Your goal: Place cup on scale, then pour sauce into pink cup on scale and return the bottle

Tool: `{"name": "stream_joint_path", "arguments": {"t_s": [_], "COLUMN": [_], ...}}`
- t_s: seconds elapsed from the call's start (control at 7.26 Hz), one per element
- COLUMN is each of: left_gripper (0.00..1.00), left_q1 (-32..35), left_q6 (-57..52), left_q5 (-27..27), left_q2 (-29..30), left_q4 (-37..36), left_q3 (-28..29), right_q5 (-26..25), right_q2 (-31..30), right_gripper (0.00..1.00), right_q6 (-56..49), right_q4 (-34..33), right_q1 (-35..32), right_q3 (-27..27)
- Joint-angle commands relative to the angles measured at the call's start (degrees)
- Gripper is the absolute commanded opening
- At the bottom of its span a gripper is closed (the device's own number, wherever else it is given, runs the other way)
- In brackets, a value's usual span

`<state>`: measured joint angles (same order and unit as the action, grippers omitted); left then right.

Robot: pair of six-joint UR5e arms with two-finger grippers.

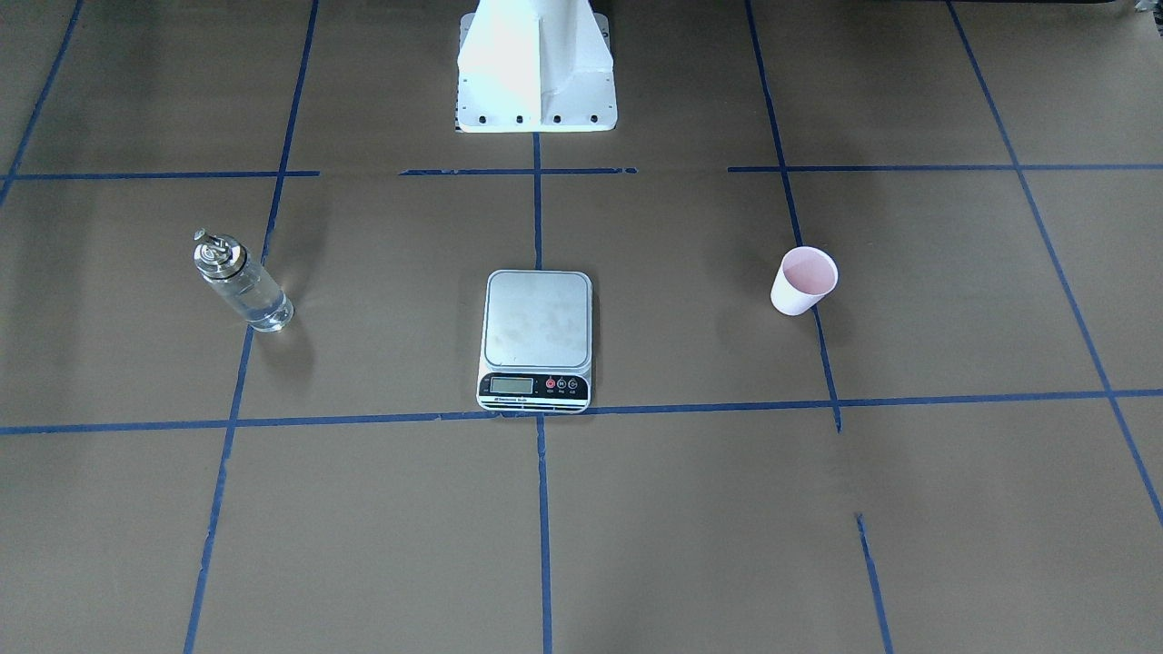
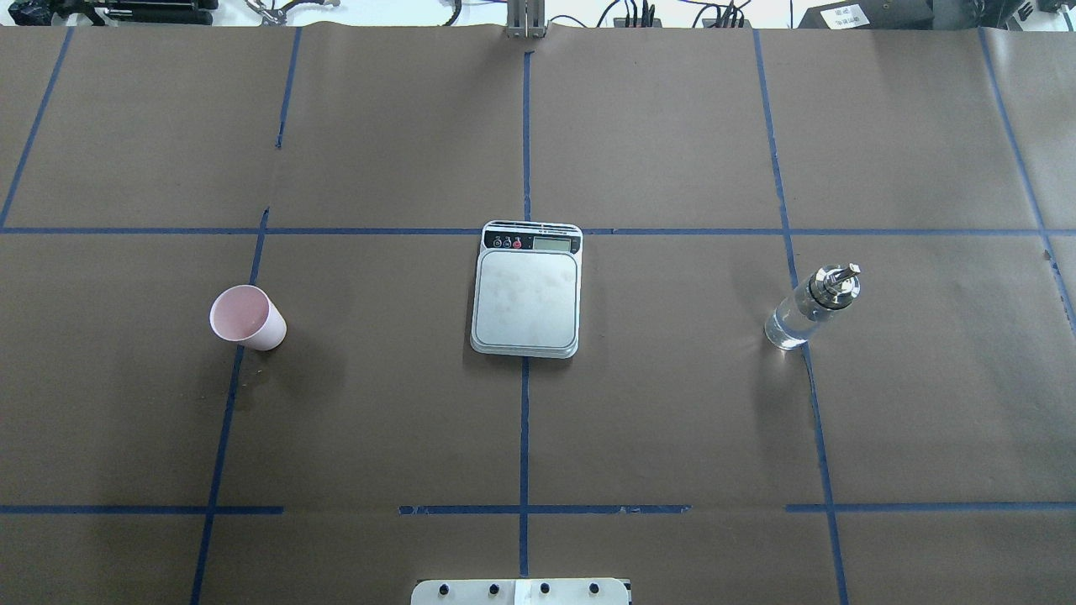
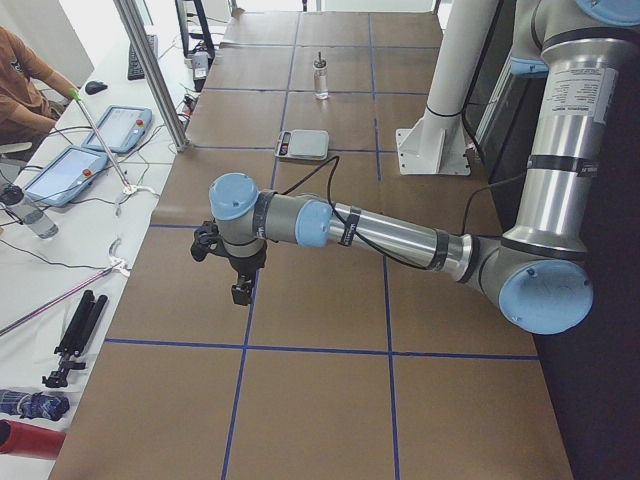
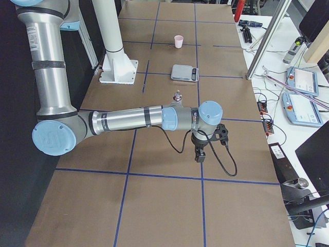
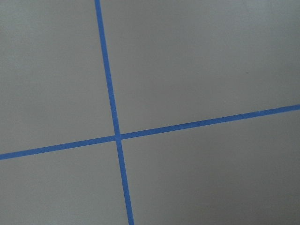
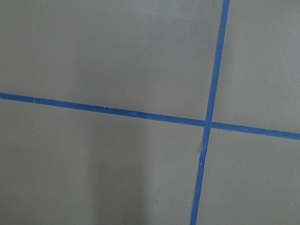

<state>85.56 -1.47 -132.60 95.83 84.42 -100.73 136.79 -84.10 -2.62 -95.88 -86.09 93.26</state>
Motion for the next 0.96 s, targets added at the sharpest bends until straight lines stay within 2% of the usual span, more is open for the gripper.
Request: {"name": "stream_joint_path", "arguments": {"t_s": [0.0, 0.14, 0.28, 0.41, 0.55, 0.69, 0.83], "left_gripper": [1.0, 1.0, 1.0, 1.0, 1.0, 1.0, 1.0], "left_q1": [-5.5, -6.3, -6.9, -8.6, -11.7, -17.7, -23.3], "left_q6": [0.5, 0.2, 0.3, 0.3, 3.4, 16.0, 24.8], "left_q5": [3.3, 3.5, 1.7, -4.9, -6.3, -6.2, -5.0], "left_q2": [0.4, 1.8, 1.4, 1.4, 1.5, 2.0, 1.7], "left_q4": [0.2, 2.0, 6.0, 6.6, 7.9, 9.5, 13.8], "left_q3": [-4.2, -3.3, -5.1, -3.9, -4.2, -5.3, -8.1], "right_q5": [2.8, 4.9, 4.5, 4.5, 4.8, 4.8, 4.7], "right_q2": [-0.5, -1.1, -1.2, -1.4, -1.3, -0.9, -0.8], "right_gripper": [1.0, 1.0, 1.0, 1.0, 1.0, 1.0, 1.0], "right_q6": [0.4, 0.2, 0.2, 0.6, 4.1, 6.8, 6.9], "right_q4": [9.8, 11.6, 15.1, 16.5, 16.7, 17.0, 20.2], "right_q1": [0.6, 1.2, 2.8, 4.1, 6.2, 7.2, 7.3], "right_q3": [-3.8, -5.0, -5.3, -5.8, -6.0, -5.4, -5.6]}}
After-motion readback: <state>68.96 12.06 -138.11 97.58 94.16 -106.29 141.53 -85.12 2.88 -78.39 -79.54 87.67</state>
